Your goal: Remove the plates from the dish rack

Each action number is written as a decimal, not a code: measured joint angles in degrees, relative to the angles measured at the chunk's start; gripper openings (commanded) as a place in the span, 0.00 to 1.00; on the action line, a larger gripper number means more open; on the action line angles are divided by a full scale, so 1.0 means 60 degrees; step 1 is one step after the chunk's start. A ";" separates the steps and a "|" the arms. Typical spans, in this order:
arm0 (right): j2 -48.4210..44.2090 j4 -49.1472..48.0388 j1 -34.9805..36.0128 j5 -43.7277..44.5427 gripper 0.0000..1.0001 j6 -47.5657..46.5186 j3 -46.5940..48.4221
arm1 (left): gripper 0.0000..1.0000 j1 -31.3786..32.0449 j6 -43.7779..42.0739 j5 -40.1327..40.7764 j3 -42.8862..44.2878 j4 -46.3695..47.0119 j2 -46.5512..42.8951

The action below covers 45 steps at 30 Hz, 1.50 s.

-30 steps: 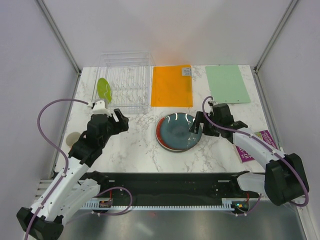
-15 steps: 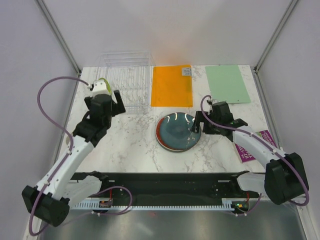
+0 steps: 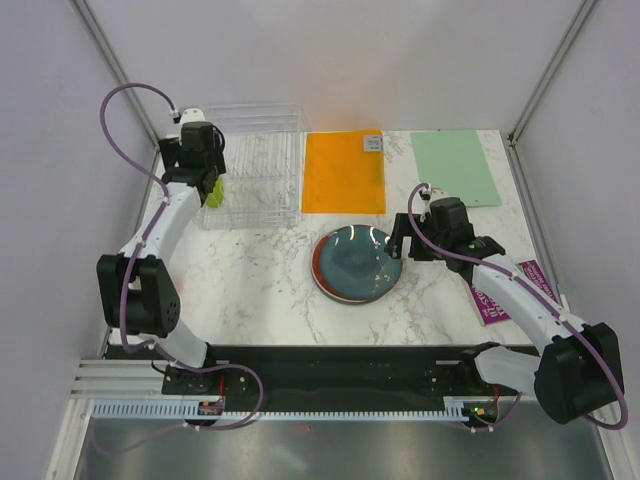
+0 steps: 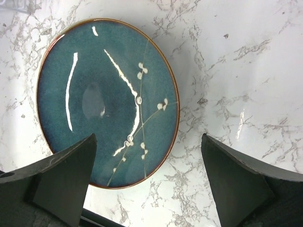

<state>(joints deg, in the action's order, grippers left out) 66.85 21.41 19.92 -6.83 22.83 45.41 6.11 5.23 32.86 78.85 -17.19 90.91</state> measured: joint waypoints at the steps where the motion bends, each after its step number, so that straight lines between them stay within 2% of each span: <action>1: 0.0073 0.0015 0.0000 0.0036 0.98 -0.0029 0.0036 | 0.91 -0.0058 -0.0011 -0.0066 0.0120 -0.0029 0.0313; 7: 0.0732 0.0015 0.0000 0.0124 0.98 -0.0135 0.0193 | 0.86 -0.0288 -0.0011 -0.0586 0.0477 -0.0138 0.1435; 19: 0.1038 -0.0004 -0.0076 0.0127 0.98 -0.0306 0.0193 | 0.80 -0.0382 -0.0004 -0.0863 0.0882 -0.0175 0.2273; 27: 0.0896 0.0000 -0.0306 0.0095 0.98 -0.0353 0.0153 | 0.45 -0.0401 0.0036 -0.0805 0.0940 -0.0244 0.2750; 28: 0.0871 0.0004 -0.0324 0.0080 0.98 -0.0353 0.0153 | 0.34 -0.0412 0.0044 -0.0772 0.0958 -0.0266 0.2750; 30: 0.0856 -0.0007 -0.0353 0.0047 0.98 -0.0357 0.0153 | 0.24 -0.0444 0.0066 -0.0743 0.0994 -0.0270 0.2754; 32: 0.0856 0.0000 -0.0364 0.0033 0.98 -0.0353 0.0153 | 0.22 -0.0470 0.0095 -0.0747 0.0994 -0.0266 0.2754; 34: 0.0852 0.0004 -0.0368 0.0022 0.98 -0.0357 0.0153 | 0.15 -0.0470 0.0106 -0.0761 0.0994 -0.0284 0.2754; 39: 0.0812 0.0007 -0.0397 0.0004 0.98 -0.0361 0.0149 | 0.16 -0.0532 0.0098 -0.0659 0.1013 -0.0459 0.2790; 41: 0.0790 0.0007 -0.0419 0.0007 0.98 -0.0375 0.0149 | 0.02 -0.0576 0.0098 -0.0637 0.1093 -0.0495 0.2856; 45: 0.0783 0.0007 -0.0430 0.0004 0.98 -0.0415 0.0146 | 0.02 -0.0627 0.0080 -0.0419 0.1235 -0.0627 0.3042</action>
<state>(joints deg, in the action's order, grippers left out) 71.55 21.45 17.34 -6.81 20.34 46.28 2.35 5.72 30.35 86.26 -20.95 109.16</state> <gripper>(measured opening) 0.982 0.056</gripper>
